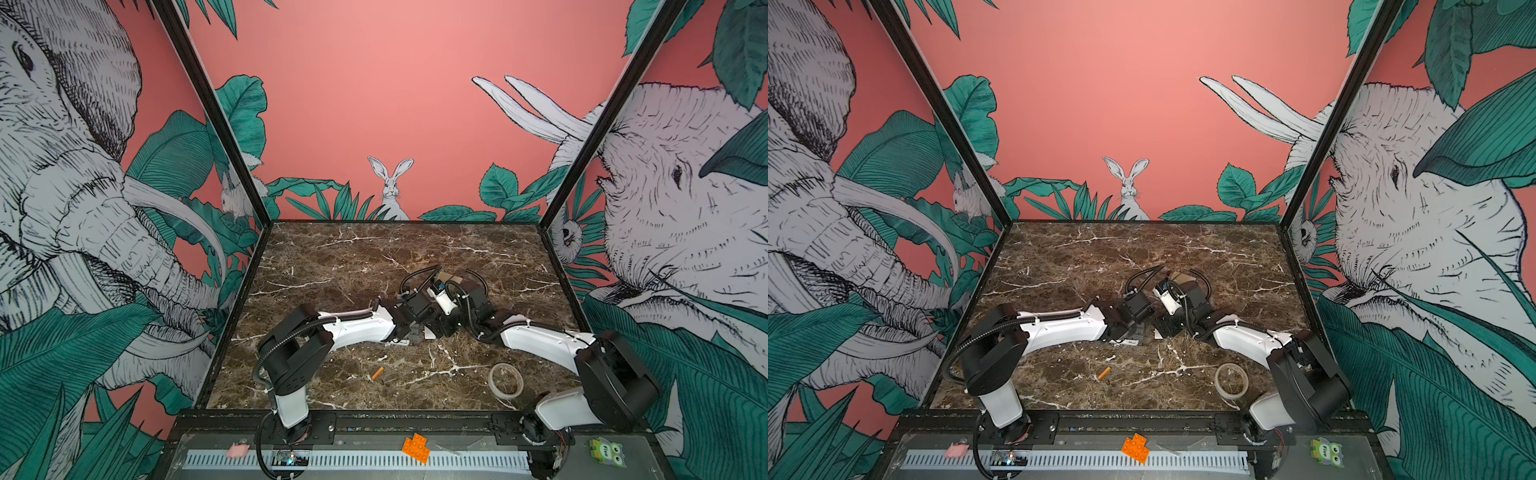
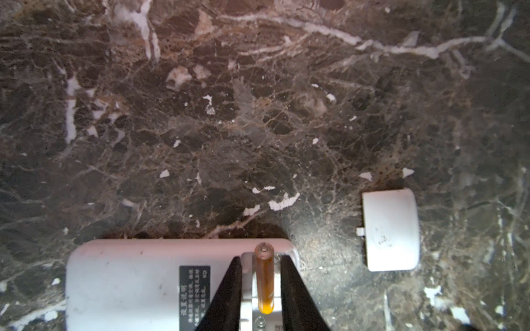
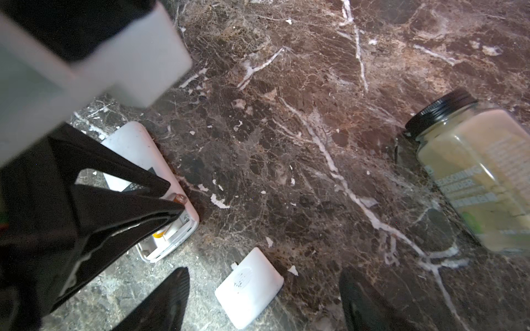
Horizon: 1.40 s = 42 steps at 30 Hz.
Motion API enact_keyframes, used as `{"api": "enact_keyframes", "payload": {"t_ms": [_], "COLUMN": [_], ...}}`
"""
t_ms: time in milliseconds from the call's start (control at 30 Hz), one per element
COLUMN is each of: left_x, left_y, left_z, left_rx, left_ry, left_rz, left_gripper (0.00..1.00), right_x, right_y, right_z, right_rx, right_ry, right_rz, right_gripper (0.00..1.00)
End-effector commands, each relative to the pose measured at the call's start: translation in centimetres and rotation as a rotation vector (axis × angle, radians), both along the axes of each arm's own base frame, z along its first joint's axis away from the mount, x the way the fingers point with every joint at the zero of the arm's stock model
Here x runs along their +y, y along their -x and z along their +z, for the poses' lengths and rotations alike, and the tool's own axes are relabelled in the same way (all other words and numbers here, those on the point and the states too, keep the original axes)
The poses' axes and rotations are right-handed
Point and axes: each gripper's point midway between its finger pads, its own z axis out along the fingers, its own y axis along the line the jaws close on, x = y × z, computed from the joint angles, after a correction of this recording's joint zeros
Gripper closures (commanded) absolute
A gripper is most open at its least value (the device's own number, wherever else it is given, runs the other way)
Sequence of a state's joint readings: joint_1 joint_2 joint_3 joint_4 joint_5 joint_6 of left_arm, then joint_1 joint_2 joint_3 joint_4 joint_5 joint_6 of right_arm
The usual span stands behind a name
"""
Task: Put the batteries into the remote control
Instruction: 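Open the left gripper and raise it away from the seated battery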
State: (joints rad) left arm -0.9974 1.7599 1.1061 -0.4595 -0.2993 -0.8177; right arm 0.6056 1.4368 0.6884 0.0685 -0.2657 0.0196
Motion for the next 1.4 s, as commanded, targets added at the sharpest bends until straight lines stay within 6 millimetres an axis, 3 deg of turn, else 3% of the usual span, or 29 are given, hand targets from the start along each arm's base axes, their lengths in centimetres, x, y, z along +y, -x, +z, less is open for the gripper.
{"api": "enact_keyframes", "payload": {"t_ms": [0,267,600,767,1200,1367], "left_x": [0.9,1.6,5.2,6.9,10.4,10.6], "left_y": [-0.2,0.5,2.8,3.3,3.3,3.3], "left_z": [1.5,2.7,4.6,4.6,3.6,3.1], "left_rx": [-0.029,-0.03,-0.035,-0.023,0.059,0.096], "left_ry": [-0.002,0.022,0.044,0.067,0.117,0.148], "left_rz": [0.016,0.016,0.036,0.053,0.004,-0.038], "left_gripper": [0.73,0.71,0.63,0.59,0.31,0.24], "right_x": [-0.1,-0.1,0.1,0.2,1.7,2.8], "right_y": [-0.3,-0.3,-0.3,-0.1,0.4,1.2], "right_z": [0.2,0.1,0.1,0.1,0.6,1.3], "right_rx": [-0.006,-0.004,-0.003,-0.006,-0.04,-0.111], "right_ry": [-0.015,-0.014,-0.018,-0.019,-0.079,-0.109], "right_rz": [-0.009,-0.007,-0.001,0.012,0.112,0.22], "right_gripper": [0.19,0.19,0.19,0.19,0.16,0.15]}}
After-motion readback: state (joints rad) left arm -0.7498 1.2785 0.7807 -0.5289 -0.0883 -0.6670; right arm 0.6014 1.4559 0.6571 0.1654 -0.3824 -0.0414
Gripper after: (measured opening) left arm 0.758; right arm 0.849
